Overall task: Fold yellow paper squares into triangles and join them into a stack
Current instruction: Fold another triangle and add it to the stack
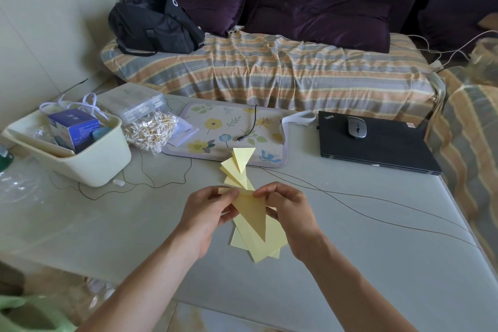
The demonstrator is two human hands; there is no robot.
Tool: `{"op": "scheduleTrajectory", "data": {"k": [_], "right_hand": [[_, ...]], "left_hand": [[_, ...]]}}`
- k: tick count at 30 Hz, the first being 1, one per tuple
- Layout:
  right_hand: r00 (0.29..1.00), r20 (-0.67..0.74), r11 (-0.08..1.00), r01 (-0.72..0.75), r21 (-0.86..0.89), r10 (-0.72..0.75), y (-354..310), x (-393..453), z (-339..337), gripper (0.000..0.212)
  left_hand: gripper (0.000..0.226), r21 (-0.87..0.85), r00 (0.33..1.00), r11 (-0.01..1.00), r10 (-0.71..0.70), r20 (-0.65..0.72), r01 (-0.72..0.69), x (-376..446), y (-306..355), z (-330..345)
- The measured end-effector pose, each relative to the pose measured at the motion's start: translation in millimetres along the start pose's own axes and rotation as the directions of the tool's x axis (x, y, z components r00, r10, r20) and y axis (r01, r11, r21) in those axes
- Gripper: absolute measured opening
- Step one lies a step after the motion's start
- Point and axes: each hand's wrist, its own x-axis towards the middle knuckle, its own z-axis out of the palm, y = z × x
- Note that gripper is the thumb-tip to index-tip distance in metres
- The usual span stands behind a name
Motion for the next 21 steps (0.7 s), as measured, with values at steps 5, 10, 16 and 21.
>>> {"op": "scheduleTrajectory", "data": {"k": [5,10,16,21], "right_hand": [[0.996,-0.003,0.996,-0.085,-0.013,0.084,0.2,3.2,-2.8,0.025],[0.993,0.082,0.969,-0.06,-0.239,0.082,6.8,0.3,-0.6,0.015],[0.997,-0.014,0.985,-0.08,-0.156,0.079,9.7,5.7,-2.0,0.01],[0.991,-0.075,0.988,-0.122,-0.099,0.115,11.4,9.9,-5.8,0.008]], "left_hand": [[0.005,0.16,0.993,0.98,0.113,0.034,-0.117,-1.7,0.4,1.6],[0.007,0.21,0.985,0.963,0.151,0.087,-0.167,-3.0,-2.1,3.8],[0.021,0.3,0.981,0.954,-0.076,0.178,0.02,-8.6,-2.6,5.2],[0.008,0.358,0.957,0.933,-0.117,0.265,0.015,-11.9,-9.1,6.6]]}}
